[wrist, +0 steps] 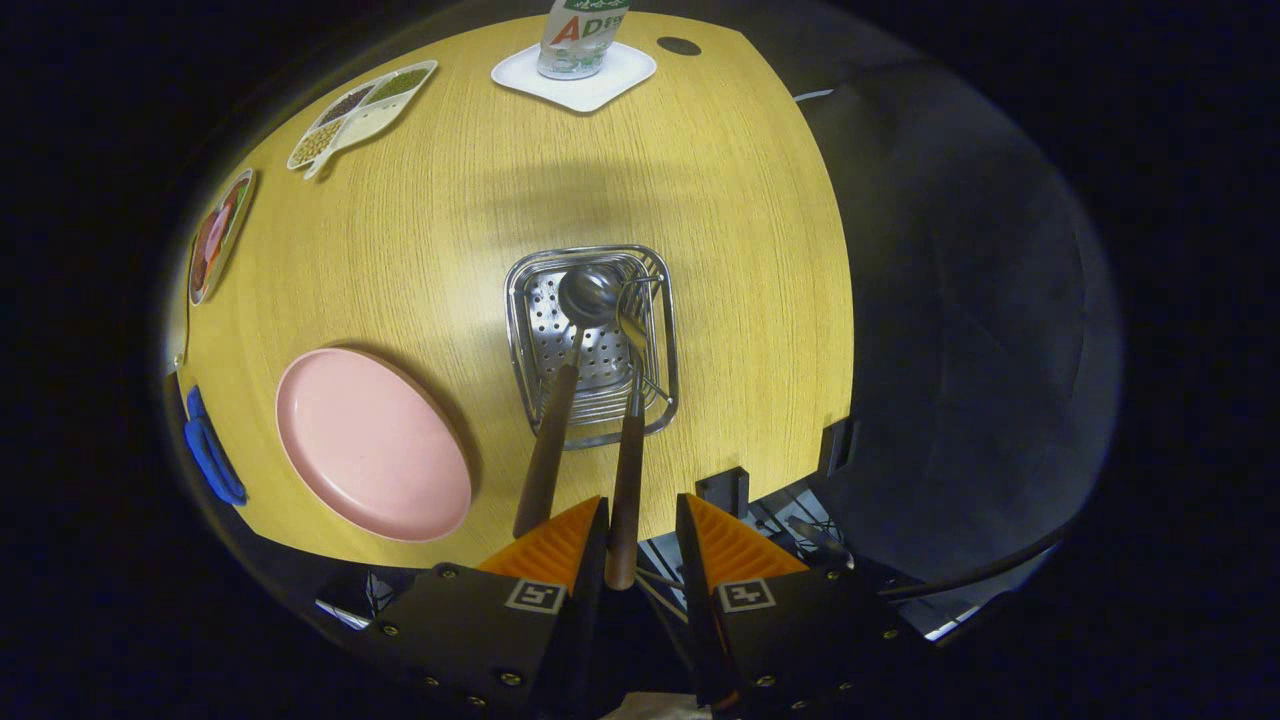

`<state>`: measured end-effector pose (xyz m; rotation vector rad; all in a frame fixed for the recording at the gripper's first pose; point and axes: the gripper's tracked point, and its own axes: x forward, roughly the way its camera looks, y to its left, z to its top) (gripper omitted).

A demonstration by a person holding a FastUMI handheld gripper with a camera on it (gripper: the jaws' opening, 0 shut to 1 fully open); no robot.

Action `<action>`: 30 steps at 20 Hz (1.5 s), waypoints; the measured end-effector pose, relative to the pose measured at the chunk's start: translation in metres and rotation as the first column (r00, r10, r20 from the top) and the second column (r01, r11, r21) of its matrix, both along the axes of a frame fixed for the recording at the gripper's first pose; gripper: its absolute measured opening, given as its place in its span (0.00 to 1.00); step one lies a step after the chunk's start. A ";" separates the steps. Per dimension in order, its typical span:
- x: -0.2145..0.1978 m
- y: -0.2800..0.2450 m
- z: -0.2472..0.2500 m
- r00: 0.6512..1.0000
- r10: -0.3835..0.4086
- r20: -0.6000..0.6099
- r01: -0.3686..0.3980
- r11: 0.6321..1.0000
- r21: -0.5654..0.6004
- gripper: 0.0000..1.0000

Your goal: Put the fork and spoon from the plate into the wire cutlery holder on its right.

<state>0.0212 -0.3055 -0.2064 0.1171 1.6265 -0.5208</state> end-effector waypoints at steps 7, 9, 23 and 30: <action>-0.016 0.018 0.017 0.999 -0.017 0.050 0.019 0.999 -0.038 0.41; -0.020 0.024 0.024 0.997 -0.035 0.073 0.038 0.998 -0.049 0.41; -0.044 0.060 0.058 0.988 -0.010 0.156 0.032 0.990 -0.138 0.41; -0.037 0.095 0.087 0.953 0.039 0.299 0.021 0.981 -0.193 0.41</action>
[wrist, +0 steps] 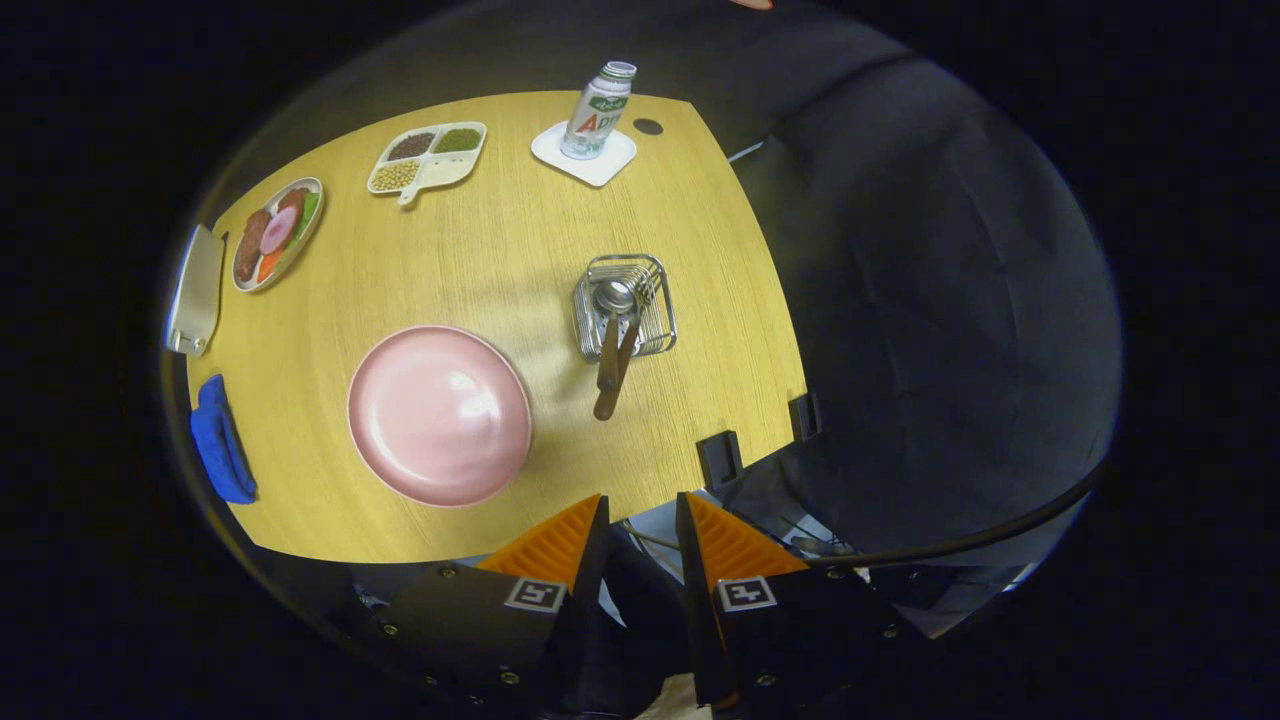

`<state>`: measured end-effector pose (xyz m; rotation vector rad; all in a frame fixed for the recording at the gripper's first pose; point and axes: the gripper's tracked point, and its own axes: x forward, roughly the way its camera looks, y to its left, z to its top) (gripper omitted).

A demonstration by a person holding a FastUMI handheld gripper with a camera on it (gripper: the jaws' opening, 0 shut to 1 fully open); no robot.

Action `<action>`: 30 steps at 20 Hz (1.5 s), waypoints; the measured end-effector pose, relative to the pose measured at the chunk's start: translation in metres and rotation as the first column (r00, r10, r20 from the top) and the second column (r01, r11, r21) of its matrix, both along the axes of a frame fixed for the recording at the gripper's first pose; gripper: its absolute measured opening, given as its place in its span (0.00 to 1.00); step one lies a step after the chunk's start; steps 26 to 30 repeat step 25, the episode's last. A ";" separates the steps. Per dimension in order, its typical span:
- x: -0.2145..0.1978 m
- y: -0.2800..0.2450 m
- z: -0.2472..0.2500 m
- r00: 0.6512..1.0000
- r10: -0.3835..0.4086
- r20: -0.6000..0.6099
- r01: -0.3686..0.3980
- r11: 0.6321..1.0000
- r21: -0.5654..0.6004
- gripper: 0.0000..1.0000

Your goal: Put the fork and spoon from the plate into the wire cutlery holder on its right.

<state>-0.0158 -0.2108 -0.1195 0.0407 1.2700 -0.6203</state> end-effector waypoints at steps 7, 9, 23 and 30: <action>0.054 0.028 0.068 0.891 0.128 0.435 -0.073 0.987 -0.141 0.41; 0.062 0.032 0.086 0.835 0.149 0.530 -0.064 0.982 -0.176 0.41; 0.062 0.019 0.171 0.464 0.223 0.857 0.051 0.959 -0.278 0.41; 0.060 0.014 0.170 0.467 0.216 0.857 0.064 0.959 -0.277 0.41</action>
